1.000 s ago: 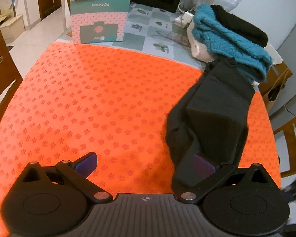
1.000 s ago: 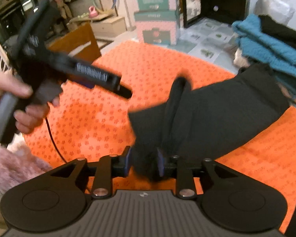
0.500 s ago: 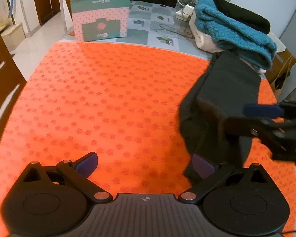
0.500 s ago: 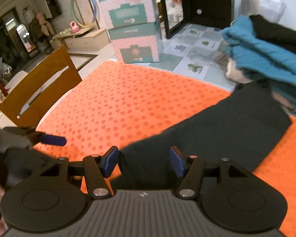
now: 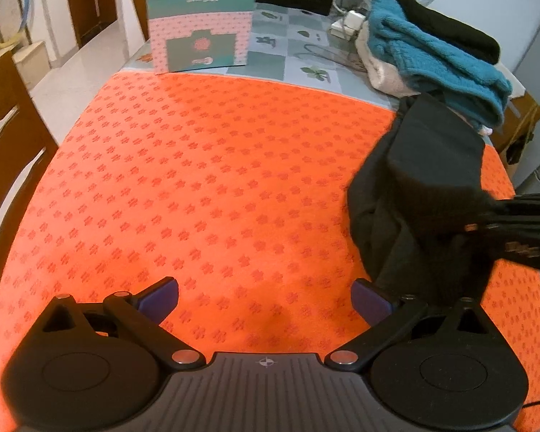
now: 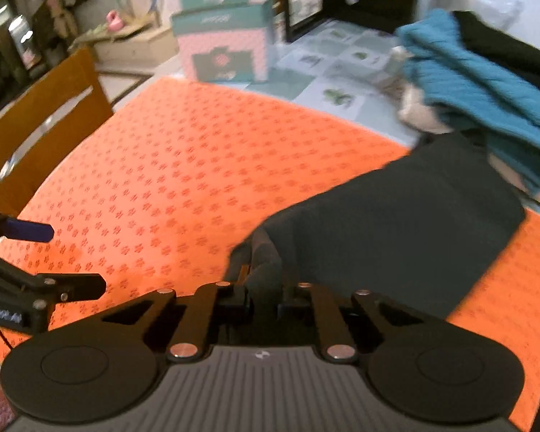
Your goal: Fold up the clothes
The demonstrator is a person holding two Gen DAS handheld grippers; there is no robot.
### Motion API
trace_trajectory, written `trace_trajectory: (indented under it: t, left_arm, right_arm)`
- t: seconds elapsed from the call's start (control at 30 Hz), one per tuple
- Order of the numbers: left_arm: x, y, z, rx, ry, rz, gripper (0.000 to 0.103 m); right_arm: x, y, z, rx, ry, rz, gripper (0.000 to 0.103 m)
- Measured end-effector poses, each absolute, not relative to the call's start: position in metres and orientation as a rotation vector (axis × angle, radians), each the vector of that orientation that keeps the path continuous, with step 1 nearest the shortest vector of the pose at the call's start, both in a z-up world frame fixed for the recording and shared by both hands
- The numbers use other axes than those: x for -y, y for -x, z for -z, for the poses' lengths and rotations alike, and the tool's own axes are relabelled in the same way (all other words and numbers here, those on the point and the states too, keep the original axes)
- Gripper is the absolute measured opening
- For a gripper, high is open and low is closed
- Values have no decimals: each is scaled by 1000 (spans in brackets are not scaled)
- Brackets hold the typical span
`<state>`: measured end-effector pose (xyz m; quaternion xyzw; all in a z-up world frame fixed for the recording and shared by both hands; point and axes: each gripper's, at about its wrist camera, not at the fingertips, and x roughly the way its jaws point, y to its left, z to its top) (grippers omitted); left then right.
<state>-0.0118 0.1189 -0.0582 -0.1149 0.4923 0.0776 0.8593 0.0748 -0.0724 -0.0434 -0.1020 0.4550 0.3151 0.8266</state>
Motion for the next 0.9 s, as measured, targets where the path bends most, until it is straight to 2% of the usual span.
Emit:
trace_trajectory:
  t: [0.3,0.47,0.67,0.77,0.9]
  left_arm:
    - [-92,0,65,-1053,177,-65,97]
    - [-75,-2,67,-1065,172,6,97]
    - [-60,-4,69,-1089,198,98,97]
    - [-57,-4,70,-1095,199,126,97]
    - [-58,-6,73,-1103,219,141,97]
  right_arm:
    - [197,-21,20,-943,60,-404,12]
    - [247,19,37,-1016,-7,-278,12]
    - [264,42,86,-1148,-46,-229,13]
    - [263,43,98,-1176,-44,-238,15]
    - [254,34,72,-1103,35,-276,33]
